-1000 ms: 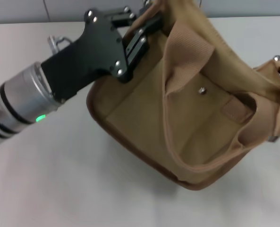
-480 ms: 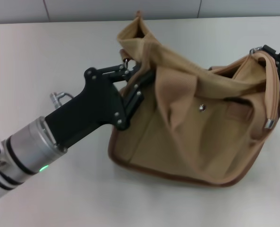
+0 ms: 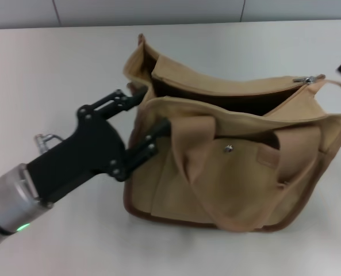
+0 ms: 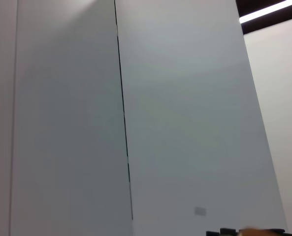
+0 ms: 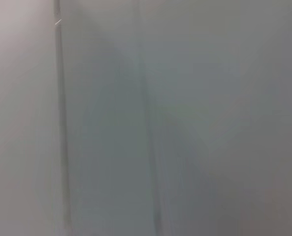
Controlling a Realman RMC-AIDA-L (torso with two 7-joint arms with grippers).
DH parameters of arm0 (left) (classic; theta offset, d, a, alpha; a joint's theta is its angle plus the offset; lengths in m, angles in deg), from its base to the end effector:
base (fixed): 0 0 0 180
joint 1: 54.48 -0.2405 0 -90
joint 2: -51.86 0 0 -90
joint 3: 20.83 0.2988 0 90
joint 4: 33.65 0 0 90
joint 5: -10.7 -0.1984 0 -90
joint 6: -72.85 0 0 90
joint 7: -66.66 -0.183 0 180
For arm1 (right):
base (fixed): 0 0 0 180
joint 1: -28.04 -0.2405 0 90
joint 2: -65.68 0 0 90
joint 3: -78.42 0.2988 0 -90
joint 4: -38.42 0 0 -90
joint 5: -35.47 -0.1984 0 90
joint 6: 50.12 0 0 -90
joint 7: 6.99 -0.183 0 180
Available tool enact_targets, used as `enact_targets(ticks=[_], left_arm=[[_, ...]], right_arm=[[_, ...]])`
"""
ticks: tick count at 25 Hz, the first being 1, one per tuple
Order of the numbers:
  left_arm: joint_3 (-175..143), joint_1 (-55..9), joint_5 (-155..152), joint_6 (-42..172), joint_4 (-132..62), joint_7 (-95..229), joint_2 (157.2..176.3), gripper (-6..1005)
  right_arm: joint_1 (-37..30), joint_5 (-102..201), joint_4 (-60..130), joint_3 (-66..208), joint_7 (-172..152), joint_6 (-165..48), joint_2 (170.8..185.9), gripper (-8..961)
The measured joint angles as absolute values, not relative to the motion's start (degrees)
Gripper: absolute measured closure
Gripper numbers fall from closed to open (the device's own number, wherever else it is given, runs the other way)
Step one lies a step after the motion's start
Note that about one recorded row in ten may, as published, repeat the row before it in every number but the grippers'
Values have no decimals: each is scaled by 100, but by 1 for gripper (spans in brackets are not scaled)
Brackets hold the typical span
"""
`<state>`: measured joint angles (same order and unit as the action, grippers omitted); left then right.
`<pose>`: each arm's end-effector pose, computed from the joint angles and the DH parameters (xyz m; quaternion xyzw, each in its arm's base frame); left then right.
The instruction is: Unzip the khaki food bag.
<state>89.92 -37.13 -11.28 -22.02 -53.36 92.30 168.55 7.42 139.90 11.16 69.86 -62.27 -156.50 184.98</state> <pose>-0.2377 0.2653 -0.0723 -0.8371 -0.0152 -0.4862 0.2503 0.3073 0.2998 0.0230 -0.8065 0.1505 0.4596 0.3401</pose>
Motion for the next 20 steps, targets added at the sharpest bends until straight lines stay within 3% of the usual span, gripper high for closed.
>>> enact_targets(ticks=[4, 7, 11, 12, 19, 20], left_arm=[[8682, -3849, -1133, -2753, -5118, 9245, 16711, 636], [8498, -3937, -1137, -2921, -5075, 9236, 16660, 428], [8245, -4077, -1144, -3453, -4995, 9360, 16435, 194], [8245, -4077, -1144, -3453, -4995, 9360, 16435, 189], [8323, -3904, -2545, -3825, -5133, 10320, 15888, 162], [8323, -3904, -2545, -3825, -5133, 10320, 15888, 162]], right_arm=[[994, 13405, 1197, 7088, -6323, -15849, 18494, 605], [1065, 13318, 1200, 7089, -6383, -15967, 18488, 369], [1172, 13323, 1151, 7048, -6520, -16269, 18477, 199], [1186, 13370, 1103, 6986, -6535, -16375, 18467, 156], [1249, 14739, 356, 5992, -6321, -17284, 18397, 152], [1249, 14739, 356, 5992, -6321, -17284, 18397, 152]])
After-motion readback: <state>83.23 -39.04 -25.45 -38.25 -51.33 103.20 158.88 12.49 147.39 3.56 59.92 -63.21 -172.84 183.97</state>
